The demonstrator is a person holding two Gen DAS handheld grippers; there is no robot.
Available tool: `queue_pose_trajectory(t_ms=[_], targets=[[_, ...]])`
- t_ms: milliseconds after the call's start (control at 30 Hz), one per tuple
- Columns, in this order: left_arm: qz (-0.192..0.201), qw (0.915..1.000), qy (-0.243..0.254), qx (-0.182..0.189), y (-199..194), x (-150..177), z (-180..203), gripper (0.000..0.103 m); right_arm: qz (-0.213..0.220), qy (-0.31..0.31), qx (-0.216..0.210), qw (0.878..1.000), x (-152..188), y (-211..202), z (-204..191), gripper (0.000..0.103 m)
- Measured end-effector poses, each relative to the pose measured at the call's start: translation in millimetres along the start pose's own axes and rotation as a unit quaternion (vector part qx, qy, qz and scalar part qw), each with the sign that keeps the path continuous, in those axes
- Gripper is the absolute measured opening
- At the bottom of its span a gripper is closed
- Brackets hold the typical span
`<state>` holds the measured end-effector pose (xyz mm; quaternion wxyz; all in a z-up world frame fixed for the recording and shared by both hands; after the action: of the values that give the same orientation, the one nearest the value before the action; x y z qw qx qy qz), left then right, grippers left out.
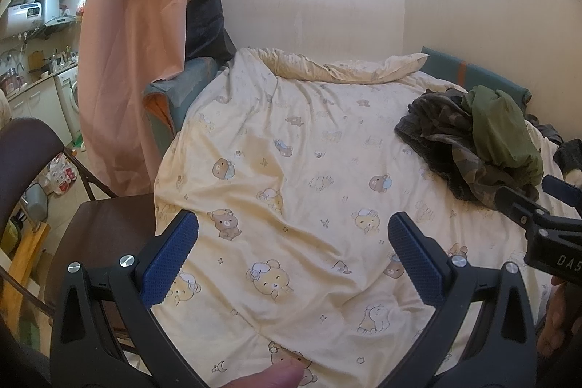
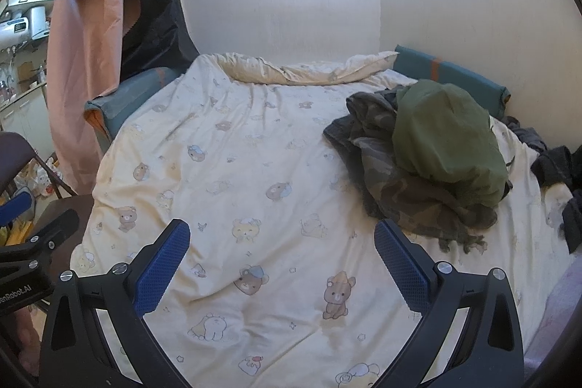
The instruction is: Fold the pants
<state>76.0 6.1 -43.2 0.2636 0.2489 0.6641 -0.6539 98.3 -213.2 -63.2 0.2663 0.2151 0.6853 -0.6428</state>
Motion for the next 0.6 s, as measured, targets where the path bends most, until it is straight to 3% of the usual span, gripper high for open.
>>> queue_pose_trajectory(t_ms=[433,600], targets=[[-0.027,0.9996,0.005,-0.01,20,7,-3,0.103,-0.022,0.019,0.003,1.0,0,14,21,0.103],[-0.042,0.999,0.009,-0.014,32,6,-3,0.103,-0.038,0.063,-0.007,0.997,-20,22,63,0.103]])
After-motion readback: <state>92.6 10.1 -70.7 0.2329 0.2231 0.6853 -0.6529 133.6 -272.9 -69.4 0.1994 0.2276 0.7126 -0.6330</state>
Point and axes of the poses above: each gripper's, at about its wrist camera, not at the fingertips, and y roughly the way its jaws point, z to its right, x to its underside, the point moved 9 cm from there along y, roughly the way its jaws point, and after that the axes turned 15 degrees about -z, right-handed, at the moved point
